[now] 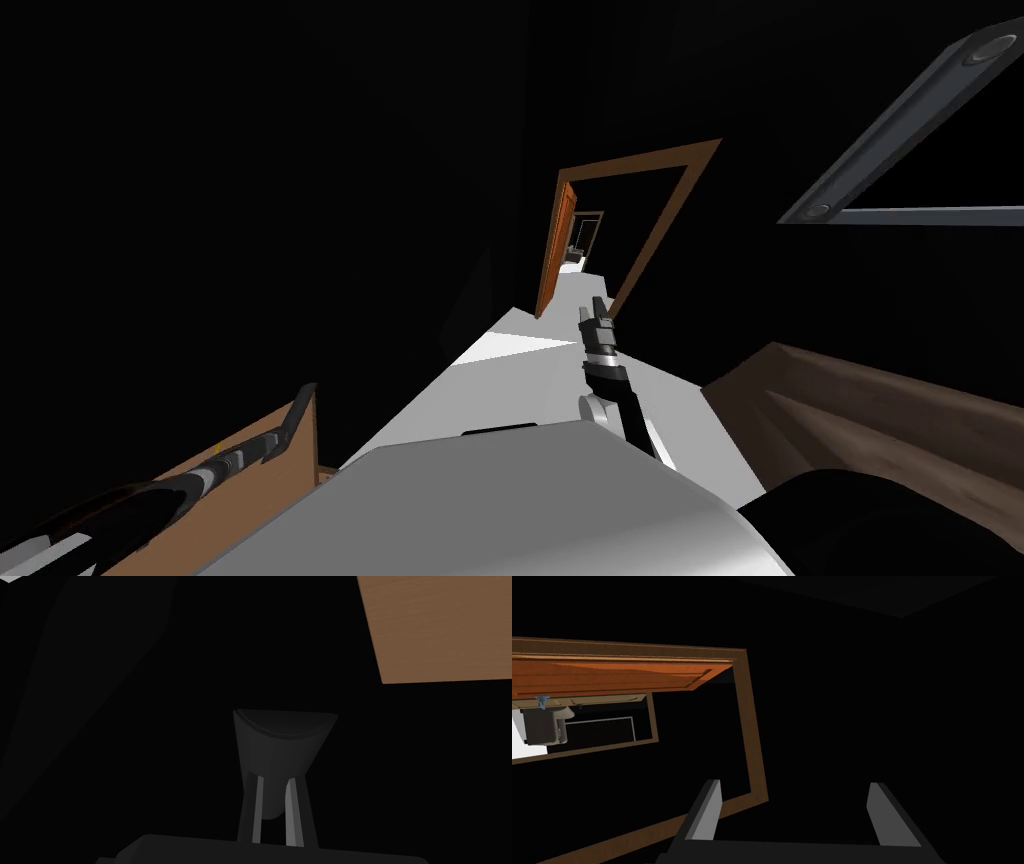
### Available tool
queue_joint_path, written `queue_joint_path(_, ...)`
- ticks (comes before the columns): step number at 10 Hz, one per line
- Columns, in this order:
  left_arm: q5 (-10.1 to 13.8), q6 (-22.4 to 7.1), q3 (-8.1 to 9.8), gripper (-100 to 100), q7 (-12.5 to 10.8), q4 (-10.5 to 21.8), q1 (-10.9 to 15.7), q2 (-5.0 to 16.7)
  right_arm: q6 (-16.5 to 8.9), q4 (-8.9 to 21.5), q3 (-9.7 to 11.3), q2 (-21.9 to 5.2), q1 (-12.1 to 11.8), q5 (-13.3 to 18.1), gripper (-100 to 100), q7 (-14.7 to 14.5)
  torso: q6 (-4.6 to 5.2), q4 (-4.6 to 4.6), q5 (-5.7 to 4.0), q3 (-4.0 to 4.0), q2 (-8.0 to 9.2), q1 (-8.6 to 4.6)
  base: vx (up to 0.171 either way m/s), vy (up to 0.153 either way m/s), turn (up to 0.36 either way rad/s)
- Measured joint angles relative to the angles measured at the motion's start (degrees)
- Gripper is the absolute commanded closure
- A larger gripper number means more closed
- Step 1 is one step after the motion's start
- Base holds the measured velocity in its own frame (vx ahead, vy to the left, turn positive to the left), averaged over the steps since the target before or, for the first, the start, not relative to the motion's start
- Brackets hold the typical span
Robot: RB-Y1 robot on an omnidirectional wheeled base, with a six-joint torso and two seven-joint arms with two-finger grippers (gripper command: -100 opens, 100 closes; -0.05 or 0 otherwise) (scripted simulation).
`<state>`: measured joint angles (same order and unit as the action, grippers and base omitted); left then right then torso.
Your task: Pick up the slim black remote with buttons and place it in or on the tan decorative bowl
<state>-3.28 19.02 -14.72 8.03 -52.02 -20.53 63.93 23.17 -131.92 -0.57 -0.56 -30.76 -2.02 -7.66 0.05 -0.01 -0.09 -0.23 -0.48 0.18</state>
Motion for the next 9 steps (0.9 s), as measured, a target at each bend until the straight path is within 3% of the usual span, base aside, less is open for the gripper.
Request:
queue_joint_path(2, -3.57, 1.91, -0.09, 100, -1.38, 0.16, 0.41, 0.55, 0.00, 0.00, 0.01, 0.00, 0.03, 0.00, 0, 0.00, 0.19, 0.01, 0.06, 0.04, 0.10, -0.05, 0.097, 0.006, 0.142)
queue_joint_path(9, -15.62, 9.77, -2.23, 100, -8.19, 3.21, 5.94, 2.38, 0.00, 0.00, 0.00, 0.00, 0.00, 0.00, 0, 0.00, -0.06, -0.02, -0.01, 0.01, 0.05, 0.03, 0.117, 0.016, 0.184)
